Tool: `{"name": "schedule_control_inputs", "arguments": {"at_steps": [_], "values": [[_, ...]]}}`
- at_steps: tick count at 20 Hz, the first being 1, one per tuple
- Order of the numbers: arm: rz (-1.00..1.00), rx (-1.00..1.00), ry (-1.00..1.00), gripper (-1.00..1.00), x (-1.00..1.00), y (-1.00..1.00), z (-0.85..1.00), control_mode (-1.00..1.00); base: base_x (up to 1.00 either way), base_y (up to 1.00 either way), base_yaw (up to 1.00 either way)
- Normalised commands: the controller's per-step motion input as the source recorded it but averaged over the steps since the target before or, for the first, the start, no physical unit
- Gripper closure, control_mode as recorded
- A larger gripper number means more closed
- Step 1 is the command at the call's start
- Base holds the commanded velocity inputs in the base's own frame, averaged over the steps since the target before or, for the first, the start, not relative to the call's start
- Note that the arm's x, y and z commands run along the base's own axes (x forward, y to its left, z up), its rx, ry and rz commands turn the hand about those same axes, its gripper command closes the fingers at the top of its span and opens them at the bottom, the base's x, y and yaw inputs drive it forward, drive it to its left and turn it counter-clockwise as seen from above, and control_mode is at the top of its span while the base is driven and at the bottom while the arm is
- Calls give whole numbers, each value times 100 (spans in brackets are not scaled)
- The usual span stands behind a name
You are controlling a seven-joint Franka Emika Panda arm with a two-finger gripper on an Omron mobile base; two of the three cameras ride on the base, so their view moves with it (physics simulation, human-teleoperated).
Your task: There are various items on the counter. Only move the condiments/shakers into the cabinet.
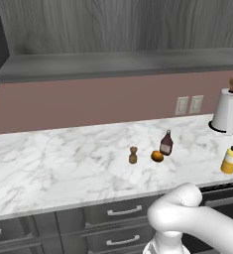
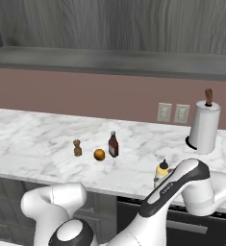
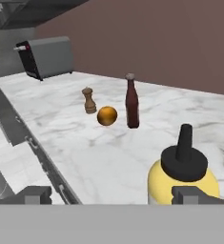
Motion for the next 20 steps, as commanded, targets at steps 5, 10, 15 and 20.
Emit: {"name": "schedule_control_inputs", "arguments": {"at_steps": [5,10,15,20], "values": [[0,0,1,-100,20,0,-16,-100,0,0,0],[0,0,1,-100,15,0,-15,-100,0,0,0],[0,0,0,-100,22,0,-8,-100,0,0,0],[0,0,0,-100,19,-6,-4,-100,0,0,0]]}}
